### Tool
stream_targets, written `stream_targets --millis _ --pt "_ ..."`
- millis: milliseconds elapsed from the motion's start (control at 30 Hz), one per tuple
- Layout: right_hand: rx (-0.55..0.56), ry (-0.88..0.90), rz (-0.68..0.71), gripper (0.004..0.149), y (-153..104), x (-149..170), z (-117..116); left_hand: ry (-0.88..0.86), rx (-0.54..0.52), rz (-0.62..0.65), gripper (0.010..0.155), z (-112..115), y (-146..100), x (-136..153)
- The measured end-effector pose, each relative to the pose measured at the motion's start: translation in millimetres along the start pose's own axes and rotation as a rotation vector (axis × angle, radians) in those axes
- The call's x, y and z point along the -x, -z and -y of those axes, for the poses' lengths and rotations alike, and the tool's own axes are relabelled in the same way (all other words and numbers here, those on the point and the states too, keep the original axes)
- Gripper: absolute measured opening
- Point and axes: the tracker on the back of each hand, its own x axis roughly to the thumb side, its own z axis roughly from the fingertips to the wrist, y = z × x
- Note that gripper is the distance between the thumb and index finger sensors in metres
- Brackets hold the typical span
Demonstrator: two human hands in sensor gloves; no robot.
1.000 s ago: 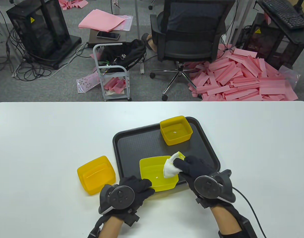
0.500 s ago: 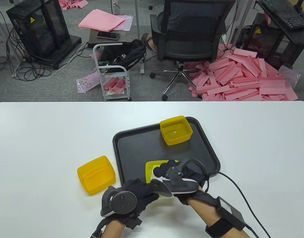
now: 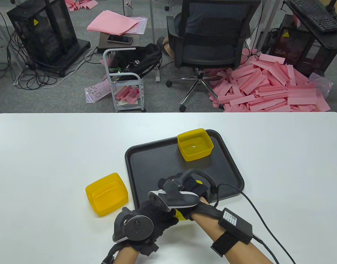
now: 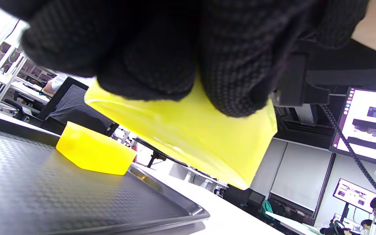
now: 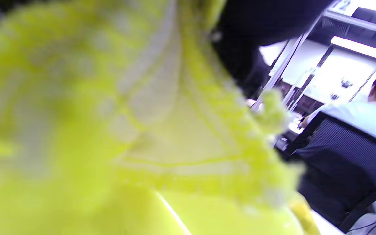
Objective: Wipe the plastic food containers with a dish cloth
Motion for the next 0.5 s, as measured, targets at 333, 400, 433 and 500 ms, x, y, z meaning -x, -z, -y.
stream_targets --millis 333,400,433,500 --pt "-0.016 -0.13 -0.113 0.049 7 6 -9 0.013 -0.025 -0.013 0.038 -2 -1 0" --pt "-0.015 -0.125 -0.117 0.049 8 9 -13 0.009 -0.039 -0.022 0.038 -4 -1 2" --pt "-0.021 -0.139 -0.125 0.049 7 12 -14 0.008 -0.042 -0.029 0.038 -5 -2 3" --pt "-0.026 -0.171 -0.125 0.049 5 15 -17 0.003 -0.052 -0.038 0.038 -6 -2 5"
